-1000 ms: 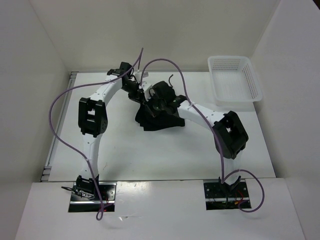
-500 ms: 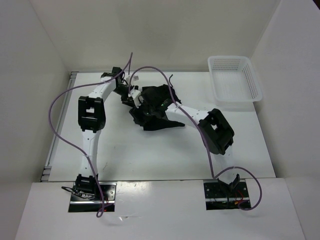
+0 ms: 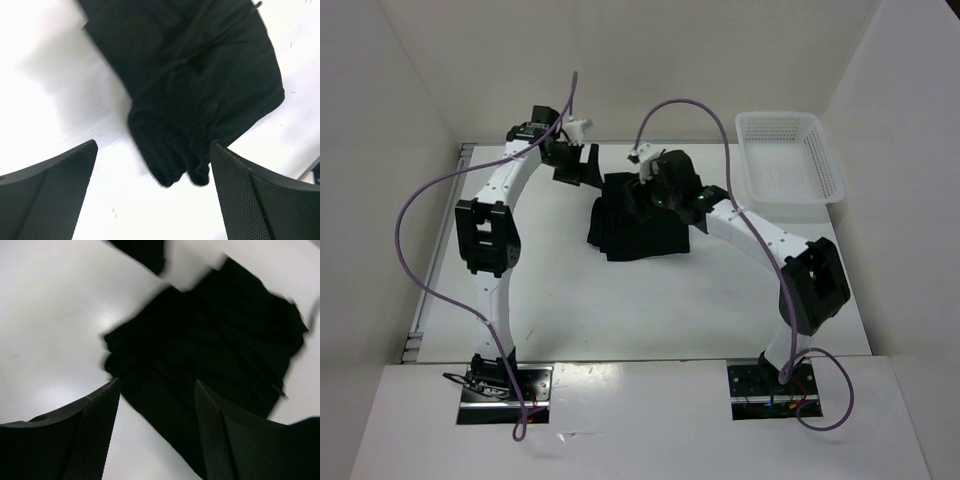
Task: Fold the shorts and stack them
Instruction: Fold the shorts
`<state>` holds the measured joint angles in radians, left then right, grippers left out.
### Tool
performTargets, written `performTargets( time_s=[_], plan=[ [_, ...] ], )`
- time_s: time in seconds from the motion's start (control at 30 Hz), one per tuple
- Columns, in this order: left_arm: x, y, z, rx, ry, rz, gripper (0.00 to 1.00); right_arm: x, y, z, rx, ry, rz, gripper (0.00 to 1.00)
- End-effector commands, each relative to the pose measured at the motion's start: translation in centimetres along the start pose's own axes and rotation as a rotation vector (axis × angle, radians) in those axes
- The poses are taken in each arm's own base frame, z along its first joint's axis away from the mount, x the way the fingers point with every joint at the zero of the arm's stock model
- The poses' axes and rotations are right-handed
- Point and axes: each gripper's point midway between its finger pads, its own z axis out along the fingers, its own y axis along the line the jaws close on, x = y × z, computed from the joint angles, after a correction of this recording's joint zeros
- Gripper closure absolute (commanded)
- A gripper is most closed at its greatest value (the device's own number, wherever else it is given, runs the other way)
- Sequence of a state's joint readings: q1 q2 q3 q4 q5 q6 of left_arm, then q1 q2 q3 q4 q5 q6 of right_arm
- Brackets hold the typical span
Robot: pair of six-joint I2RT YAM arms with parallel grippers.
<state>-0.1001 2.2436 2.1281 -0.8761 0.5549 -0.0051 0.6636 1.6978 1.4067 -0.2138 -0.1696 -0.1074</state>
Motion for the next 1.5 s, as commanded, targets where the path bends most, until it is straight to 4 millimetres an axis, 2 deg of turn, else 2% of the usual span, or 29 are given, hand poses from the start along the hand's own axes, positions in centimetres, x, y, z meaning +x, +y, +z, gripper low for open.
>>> performTargets(
  time_s=[0.0, 0.03, 0.07, 0.13, 0.17, 0.2, 0.23, 0.37, 0.43, 0.5, 0.53, 0.57, 0.6, 0.7, 0.73, 0.77, 0.8, 0.83, 0.93, 0.97, 1.1, 1.23, 1.3, 1.33, 1.37, 1.47],
  plan=[
    [0.2, -2.0, 2.6, -0.020, 0.023, 0.071, 0.00, 6.0, -6.7, -0.5, 0.211, 0.112, 0.132, 0.34],
    [0.2, -2.1, 3.2, -0.024, 0.031, 0.077, 0.00, 7.4, -8.6, -0.7, 0.252, 0.139, 0.157, 0.34],
    [0.6, -2.0, 4.5, -0.037, 0.047, 0.087, 0.00, 9.2, -9.5, -0.8, 0.275, 0.174, 0.173, 0.28],
    [0.7, -1.8, 5.6, -0.067, 0.054, 0.102, 0.00, 10.6, -11.4, -1.3, 0.315, 0.189, 0.225, 0.16],
    [1.0, -0.9, 6.4, -0.088, 0.064, 0.098, 0.00, 11.5, -11.8, -1.5, 0.323, 0.205, 0.235, 0.10],
    [1.0, -0.3, 7.0, -0.135, 0.065, 0.112, 0.00, 11.6, -12.2, -1.7, 0.326, 0.204, 0.244, 0.09],
    [1.3, 0.3, 7.3, -0.157, 0.073, 0.108, 0.00, 12.9, -12.9, -2.1, 0.343, 0.225, 0.271, 0.08],
    [2.2, 1.5, 8.6, -0.180, 0.098, 0.098, 0.00, 15.2, -12.2, -2.0, 0.280, 0.258, 0.320, 0.08],
    [3.4, 1.9, 9.2, -0.180, 0.129, 0.084, 0.00, 16.5, -10.3, -1.8, 0.192, 0.280, 0.341, 0.08],
    [4.1, 2.3, 9.7, -0.179, 0.148, 0.076, 0.02, 17.3, -9.3, -1.5, 0.153, 0.290, 0.382, 0.08],
    [4.1, 2.1, 9.7, -0.169, 0.148, 0.075, 0.04, 18.0, -9.1, -1.5, 0.155, 0.299, 0.400, 0.08],
    [4.5, 2.0, 10.2, -0.154, 0.157, 0.069, 0.08, 17.8, -9.1, -1.4, 0.157, 0.290, 0.407, 0.08],
    [4.5, 1.9, 10.2, -0.143, 0.157, 0.068, 0.24, 18.6, -9.0, -1.2, 0.156, 0.300, 0.410, 0.10],
    [4.9, 0.7, 10.2, -0.081, 0.170, 0.056, 0.51, 19.9, -8.9, -0.7, 0.158, 0.330, 0.445, 0.12],
    [4.9, 0.5, 10.2, -0.066, 0.170, 0.054, 0.72, 19.4, -9.0, -0.6, 0.161, 0.319, 0.457, 0.15],
    [5.2, 0.2, 10.2, -0.054, 0.178, 0.048, 0.78, 19.8, -8.7, -0.4, 0.150, 0.330, 0.475, 0.19],
    [5.2, 0.0, 10.2, -0.039, 0.178, 0.047, 0.80, 19.5, -8.7, -0.3, 0.154, 0.317, 0.492, 0.25],
    [4.5, -0.6, 9.5, -0.029, 0.160, 0.055, 0.80, 19.4, -8.6, 0.2, 0.141, 0.311, 0.503, 0.38],
    [3.3, -2.2, 7.9, 0.005, 0.127, 0.070, 0.80, 19.5, -8.5, 0.8, 0.129, 0.308, 0.529, 0.62],
    [2.9, -2.7, 7.5, 0.015, 0.115, 0.077, 0.80, 19.0, -8.6, 0.9, 0.131, 0.298, 0.537, 0.74],
    [-0.5, -6.5, 3.6, 0.096, 0.008, 0.137, 0.80, 19.0, -8.7, 0.9, 0.128, 0.299, 0.514, 0.98],
    [-3.3, -9.4, 0.3, 0.146, -0.088, 0.200, 0.78, 19.8, -8.5, 0.4, 0.134, 0.319, 0.507, 1.00],
    [-4.7, -10.6, -0.7, 0.151, -0.150, 0.249, 0.76, 19.4, -8.5, 0.3, 0.134, 0.310, 0.504, 0.98],
    [-4.4, -9.6, 0.4, 0.130, -0.154, 0.250, 0.76, 19.4, -8.5, 0.3, 0.134, 0.310, 0.504, 0.97],
    [-4.7, -9.3, 0.4, 0.107, -0.162, 0.253, 0.75, 19.4, -8.5, 0.3, 0.134, 0.310, 0.504, 0.96],
    [-3.5, -6.1, 3.2, 0.020, -0.108, 0.213, 0.75, 18.9, -8.9, 0.3, 0.145, 0.300, 0.498, 0.90]
  ],
)
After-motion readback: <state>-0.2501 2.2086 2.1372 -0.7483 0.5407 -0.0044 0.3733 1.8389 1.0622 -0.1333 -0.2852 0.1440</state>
